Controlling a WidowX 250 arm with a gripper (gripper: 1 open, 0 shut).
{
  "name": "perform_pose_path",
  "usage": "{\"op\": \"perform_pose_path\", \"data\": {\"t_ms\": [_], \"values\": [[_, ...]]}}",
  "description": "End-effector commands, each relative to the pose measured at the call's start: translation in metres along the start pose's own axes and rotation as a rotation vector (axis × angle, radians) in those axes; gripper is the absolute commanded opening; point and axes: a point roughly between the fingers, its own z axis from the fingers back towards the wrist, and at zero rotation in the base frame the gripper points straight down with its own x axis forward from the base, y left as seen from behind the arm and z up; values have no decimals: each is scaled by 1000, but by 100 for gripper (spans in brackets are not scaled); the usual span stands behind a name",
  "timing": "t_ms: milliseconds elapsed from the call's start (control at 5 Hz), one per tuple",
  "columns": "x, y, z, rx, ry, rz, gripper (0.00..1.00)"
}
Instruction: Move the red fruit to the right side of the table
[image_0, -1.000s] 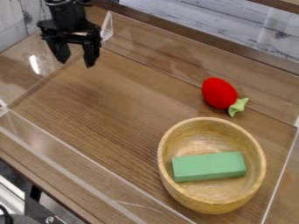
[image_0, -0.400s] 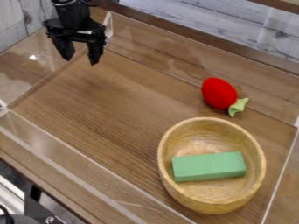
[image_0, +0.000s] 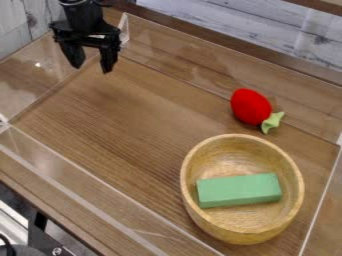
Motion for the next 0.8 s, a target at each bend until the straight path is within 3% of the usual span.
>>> {"op": "perform_pose_path", "data": {"t_ms": [0,600], "values": [[12,3,14,17,-47,-12,100],[11,4,10,13,-34,-18,100]]}}
